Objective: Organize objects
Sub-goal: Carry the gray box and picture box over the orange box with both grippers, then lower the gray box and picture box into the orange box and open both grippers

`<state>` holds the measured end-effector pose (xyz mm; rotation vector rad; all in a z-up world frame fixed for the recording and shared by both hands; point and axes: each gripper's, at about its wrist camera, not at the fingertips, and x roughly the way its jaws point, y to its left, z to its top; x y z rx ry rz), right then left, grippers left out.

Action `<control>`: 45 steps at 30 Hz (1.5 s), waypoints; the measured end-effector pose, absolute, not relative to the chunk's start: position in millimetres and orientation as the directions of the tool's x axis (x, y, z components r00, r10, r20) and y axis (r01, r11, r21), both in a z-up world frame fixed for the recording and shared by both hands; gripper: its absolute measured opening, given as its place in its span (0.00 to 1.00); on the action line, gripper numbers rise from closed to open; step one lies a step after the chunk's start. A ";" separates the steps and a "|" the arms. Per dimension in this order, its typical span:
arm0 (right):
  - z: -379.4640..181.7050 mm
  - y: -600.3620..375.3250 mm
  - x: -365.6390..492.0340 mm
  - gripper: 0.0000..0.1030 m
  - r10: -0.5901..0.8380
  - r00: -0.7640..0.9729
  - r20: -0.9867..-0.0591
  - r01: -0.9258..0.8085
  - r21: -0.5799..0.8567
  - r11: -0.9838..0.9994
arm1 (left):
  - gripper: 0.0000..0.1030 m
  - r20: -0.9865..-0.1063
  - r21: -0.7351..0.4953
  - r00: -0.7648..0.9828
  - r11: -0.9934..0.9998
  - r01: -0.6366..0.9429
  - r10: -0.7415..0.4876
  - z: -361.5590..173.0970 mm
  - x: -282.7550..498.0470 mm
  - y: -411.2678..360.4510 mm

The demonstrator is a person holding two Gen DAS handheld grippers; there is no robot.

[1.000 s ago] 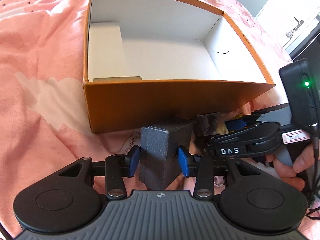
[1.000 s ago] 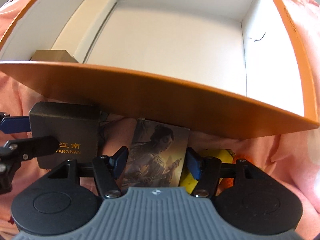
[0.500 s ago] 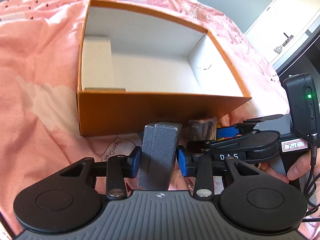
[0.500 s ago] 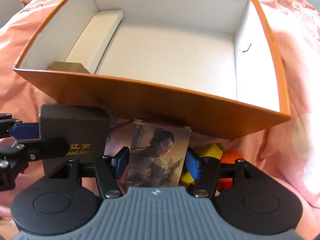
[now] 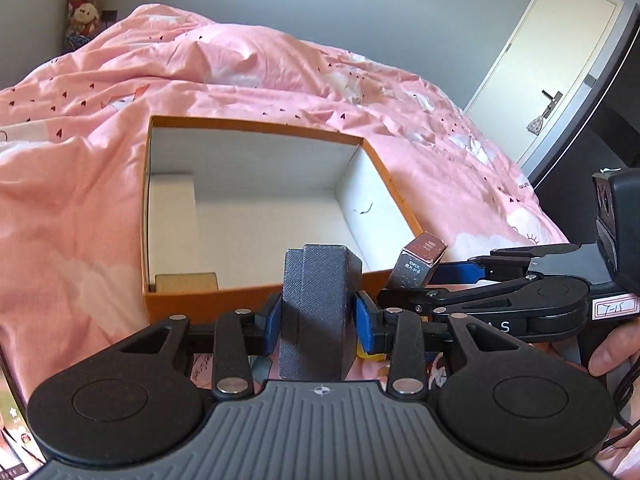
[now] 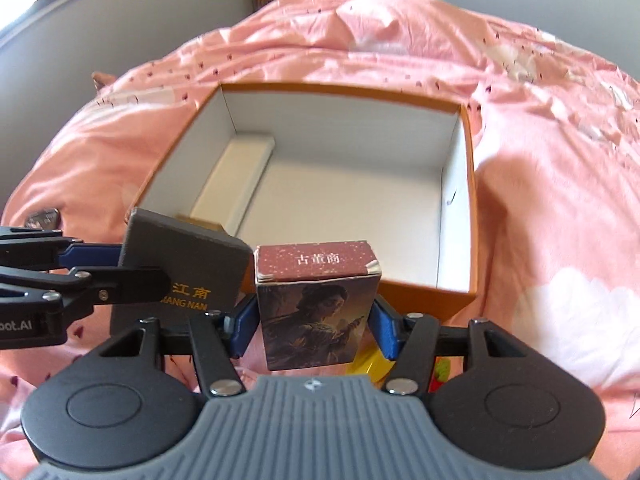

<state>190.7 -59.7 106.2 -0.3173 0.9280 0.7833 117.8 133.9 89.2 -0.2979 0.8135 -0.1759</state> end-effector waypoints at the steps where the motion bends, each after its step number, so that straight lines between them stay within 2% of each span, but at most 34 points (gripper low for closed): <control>1: 94.8 -70.4 188.3 0.59 0.476 0.360 -0.803 -0.724 0.082 0.685 | 0.41 -0.683 -0.321 0.683 0.946 0.040 -0.261 93.1 122.1 132.9; 4: 118.3 -84.8 192.0 0.59 0.499 0.384 -0.777 -0.725 0.081 0.684 | 0.41 -0.677 -0.300 0.698 0.953 0.028 -0.234 103.0 134.1 131.9; 9: 122.7 -68.9 211.1 0.59 0.511 0.455 -0.730 -0.720 0.037 0.693 | 0.41 -0.667 -0.253 0.719 0.967 0.027 -0.194 113.5 158.5 130.8; 13: 125.5 -58.4 235.5 0.59 0.510 0.461 -0.726 -0.709 0.044 0.704 | 0.41 -0.689 -0.239 0.702 0.971 0.019 -0.183 109.2 191.4 138.0; 21: 94.4 -29.6 297.9 0.59 0.453 0.426 -0.783 -0.677 0.056 0.734 | 0.41 -0.768 -0.285 0.593 0.958 0.022 -0.242 68.0 258.1 152.8; 27: 59.1 -11.8 342.2 0.59 0.410 0.353 -0.841 -0.644 0.099 0.758 | 0.41 -0.831 -0.347 0.478 0.937 -0.044 -0.285 29.9 305.7 168.8; 34: 34.2 2.8 370.3 0.59 0.410 0.278 -0.869 -0.636 0.153 0.756 | 0.41 -0.864 -0.369 0.406 0.923 -0.109 -0.297 7.2 341.4 184.3; 41: 13.8 16.0 389.8 0.59 0.407 0.225 -0.885 -0.619 0.193 0.762 | 0.42 -0.874 -0.369 0.391 0.918 -0.146 -0.289 -7.1 351.1 197.6; 45: 11.3 21.4 395.2 0.59 0.410 0.220 -0.885 -0.611 0.203 0.765 | 0.50 -0.899 -0.276 0.387 0.951 -0.137 -0.205 -4.6 353.5 193.9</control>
